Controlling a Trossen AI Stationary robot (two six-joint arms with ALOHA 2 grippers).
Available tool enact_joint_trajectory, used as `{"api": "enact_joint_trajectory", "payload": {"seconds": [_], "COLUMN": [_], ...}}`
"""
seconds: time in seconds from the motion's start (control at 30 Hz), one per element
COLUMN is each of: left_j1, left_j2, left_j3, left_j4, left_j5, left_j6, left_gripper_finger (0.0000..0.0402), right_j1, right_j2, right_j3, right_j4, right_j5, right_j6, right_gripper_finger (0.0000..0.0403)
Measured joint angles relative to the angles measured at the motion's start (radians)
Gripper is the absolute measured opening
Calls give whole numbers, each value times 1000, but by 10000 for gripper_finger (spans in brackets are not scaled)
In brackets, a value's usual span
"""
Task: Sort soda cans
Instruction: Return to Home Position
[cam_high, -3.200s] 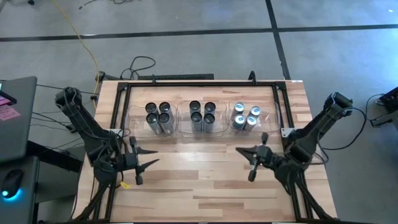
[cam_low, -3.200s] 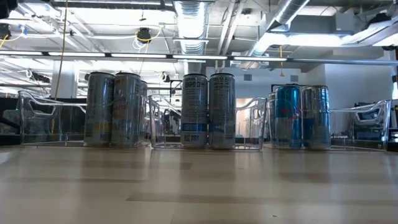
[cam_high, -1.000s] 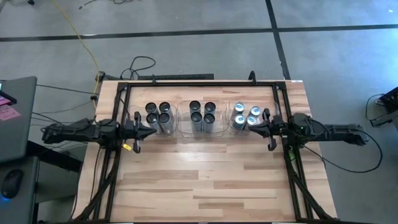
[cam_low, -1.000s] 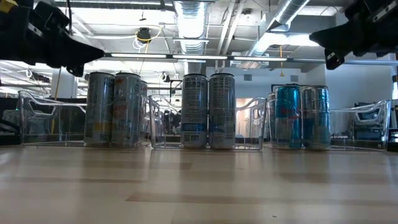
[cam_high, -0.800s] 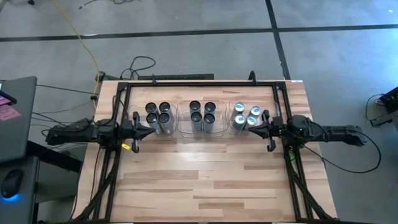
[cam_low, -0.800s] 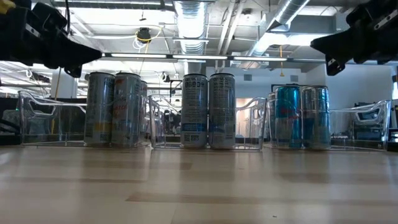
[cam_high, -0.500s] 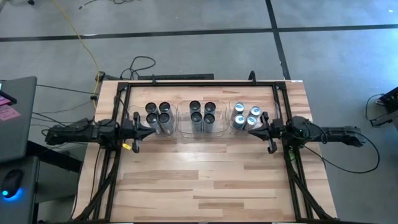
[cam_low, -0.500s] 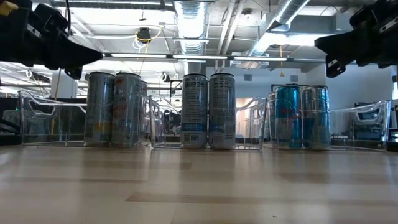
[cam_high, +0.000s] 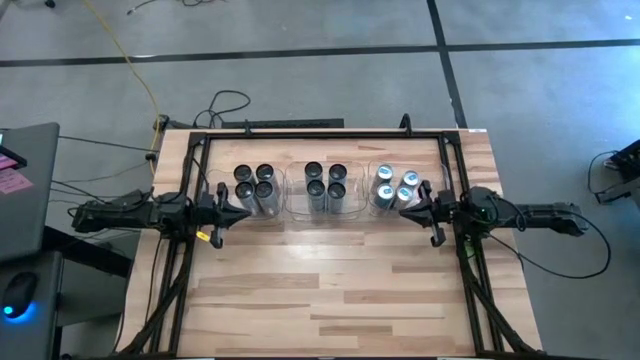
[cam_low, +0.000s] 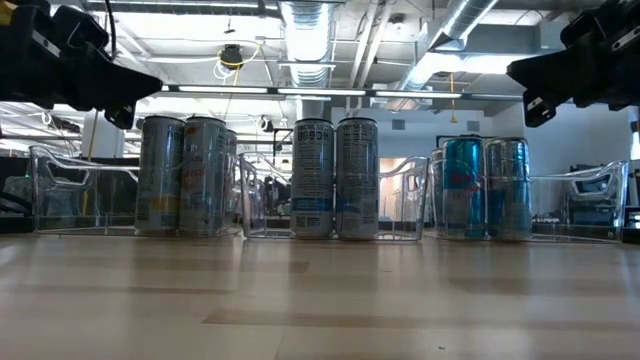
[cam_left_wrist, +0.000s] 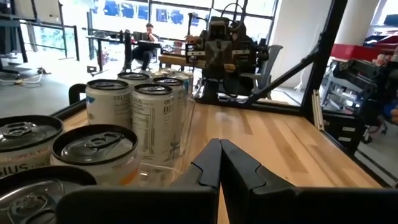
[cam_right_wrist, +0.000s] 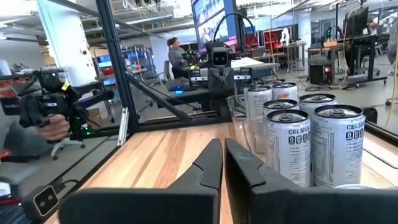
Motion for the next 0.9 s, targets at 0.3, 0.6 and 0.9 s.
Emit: {"api": "enact_joint_trajectory", "payload": {"seconds": [0.3, 0.6, 0.9], "left_j1": [0, 0, 0], "left_j2": [1, 1, 1], "left_j3": [0, -1, -1], "left_j4": [1, 2, 3], "left_j5": [-1, -2, -2], "left_j6": [9, 8, 8], "left_gripper_finger": [0, 0, 0], "right_j1": [0, 0, 0], "right_j2": [0, 0, 0], "right_j3": [-1, -1, -2], "right_j4": [-3, -3, -3], "right_j5": [0, 0, 0], "right_j6": [0, 0, 0], "right_gripper_finger": [35, 36, 36]}}
